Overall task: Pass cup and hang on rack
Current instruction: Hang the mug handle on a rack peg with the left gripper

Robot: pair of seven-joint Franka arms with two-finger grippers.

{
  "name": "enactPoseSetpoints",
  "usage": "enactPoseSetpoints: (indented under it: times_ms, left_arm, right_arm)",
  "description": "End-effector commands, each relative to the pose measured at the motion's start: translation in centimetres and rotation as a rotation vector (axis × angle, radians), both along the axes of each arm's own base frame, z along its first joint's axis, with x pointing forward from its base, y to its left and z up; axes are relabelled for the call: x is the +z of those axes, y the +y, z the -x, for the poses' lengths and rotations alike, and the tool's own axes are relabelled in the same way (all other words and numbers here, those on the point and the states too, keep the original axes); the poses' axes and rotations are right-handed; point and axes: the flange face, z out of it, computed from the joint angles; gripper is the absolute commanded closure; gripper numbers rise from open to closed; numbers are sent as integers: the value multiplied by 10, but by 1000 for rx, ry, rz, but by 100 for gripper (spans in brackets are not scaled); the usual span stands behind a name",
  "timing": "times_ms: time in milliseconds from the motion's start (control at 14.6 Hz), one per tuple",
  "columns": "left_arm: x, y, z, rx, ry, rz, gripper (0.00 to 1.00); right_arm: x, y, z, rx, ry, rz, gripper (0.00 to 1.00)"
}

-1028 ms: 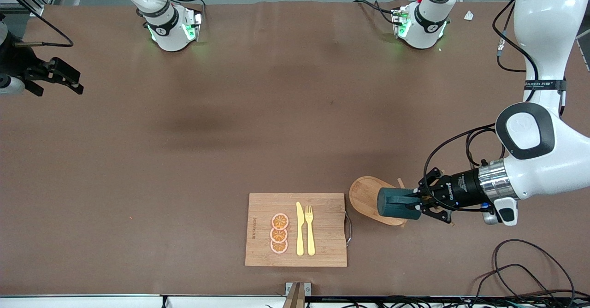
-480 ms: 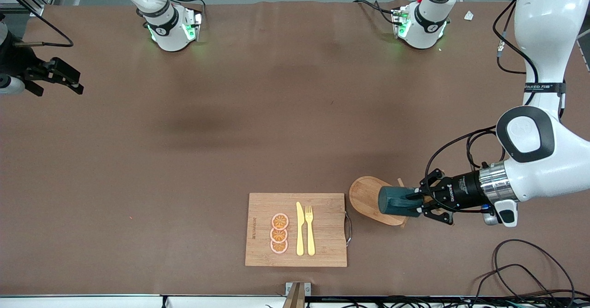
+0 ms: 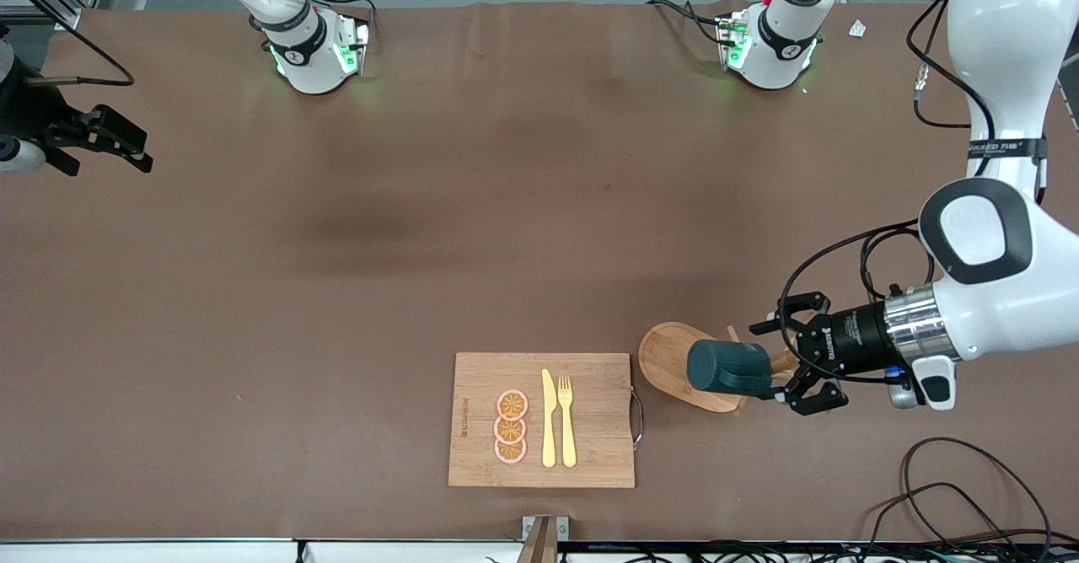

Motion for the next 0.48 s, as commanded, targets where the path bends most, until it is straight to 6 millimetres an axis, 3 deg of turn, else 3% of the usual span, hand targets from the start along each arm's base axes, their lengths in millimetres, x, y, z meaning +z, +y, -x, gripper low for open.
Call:
enactPoseSetpoints:
  times_ms: [0, 206, 411]
  left_arm:
    - [56, -15, 27, -161, -126, -123, 0]
    - [90, -45, 57, -411, -251, -351, 0]
    - [116, -38, 81, -710, -352, -549, 0]
  right_arm:
    - [3, 2, -1, 3, -4, -8, 0]
    - [3, 2, -1, 3, -4, -8, 0]
    - [3, 2, -1, 3, -4, -8, 0]
